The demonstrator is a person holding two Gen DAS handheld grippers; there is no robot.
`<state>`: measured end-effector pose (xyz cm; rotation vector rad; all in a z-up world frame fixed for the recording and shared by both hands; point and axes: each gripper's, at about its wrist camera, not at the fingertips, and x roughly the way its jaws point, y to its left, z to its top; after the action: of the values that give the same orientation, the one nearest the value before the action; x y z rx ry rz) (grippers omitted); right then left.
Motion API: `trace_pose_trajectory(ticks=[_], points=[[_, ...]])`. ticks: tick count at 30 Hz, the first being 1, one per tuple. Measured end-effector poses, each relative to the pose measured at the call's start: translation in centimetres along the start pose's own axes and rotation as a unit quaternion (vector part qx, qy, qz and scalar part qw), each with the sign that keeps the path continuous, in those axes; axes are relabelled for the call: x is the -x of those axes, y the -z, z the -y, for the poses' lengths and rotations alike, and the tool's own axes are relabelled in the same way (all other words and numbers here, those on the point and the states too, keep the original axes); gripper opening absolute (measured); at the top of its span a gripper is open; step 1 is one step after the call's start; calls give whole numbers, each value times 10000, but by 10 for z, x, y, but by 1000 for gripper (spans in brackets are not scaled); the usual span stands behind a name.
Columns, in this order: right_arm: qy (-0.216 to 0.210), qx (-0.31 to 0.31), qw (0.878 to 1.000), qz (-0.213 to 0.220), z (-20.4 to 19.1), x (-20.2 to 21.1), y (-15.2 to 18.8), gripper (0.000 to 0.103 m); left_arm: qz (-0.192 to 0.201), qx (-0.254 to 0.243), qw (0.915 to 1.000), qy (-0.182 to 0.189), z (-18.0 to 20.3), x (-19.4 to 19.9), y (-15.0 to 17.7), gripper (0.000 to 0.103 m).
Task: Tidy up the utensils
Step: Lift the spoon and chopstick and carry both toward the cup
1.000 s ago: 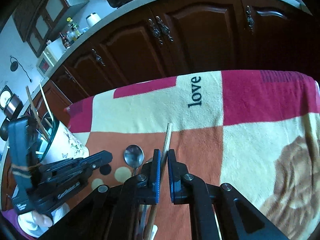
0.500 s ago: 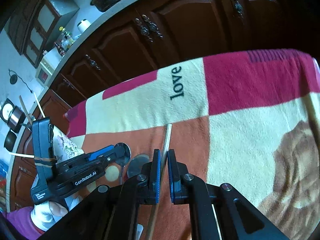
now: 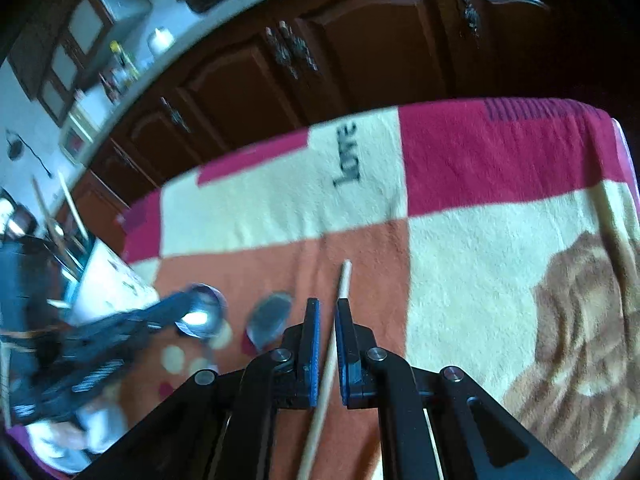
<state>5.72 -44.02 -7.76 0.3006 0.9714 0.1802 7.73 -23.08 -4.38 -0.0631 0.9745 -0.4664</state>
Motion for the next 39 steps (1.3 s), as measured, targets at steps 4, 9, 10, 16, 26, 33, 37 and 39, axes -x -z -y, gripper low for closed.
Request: trace_pose_trajectory(ticks=[4, 9, 10, 16, 26, 33, 37, 39], points=[[344, 232, 9985, -351, -9, -28, 0, 9, 71, -61, 10000, 25, 2, 19, 9, 1], [569, 322, 9970, -420, -15, -48, -5, 35, 91, -82, 9999, -20, -1, 34, 17, 1], [611, 374, 9965, -422, -17, -49, -5, 34, 100, -70, 9999, -35, -2, 38, 19, 1], [925, 705, 9922, -458, -22, -44, -1, 7, 217, -5, 9998, 2, -4, 61, 24, 1], [119, 440, 9954, 841, -39, 73, 9, 5, 601, 57, 9982, -7, -16, 112, 24, 1], [-87, 624, 9892, 1323, -78, 121, 19, 5, 884, 62, 9961, -58, -21, 146, 22, 1], [-102, 808, 9851, 1512, -94, 144, 21, 6, 1035, 59, 9946, -64, -26, 164, 22, 1], [-108, 874, 9836, 1572, -102, 150, 19, 5, 1097, 95, 9939, -76, -29, 173, 22, 1]])
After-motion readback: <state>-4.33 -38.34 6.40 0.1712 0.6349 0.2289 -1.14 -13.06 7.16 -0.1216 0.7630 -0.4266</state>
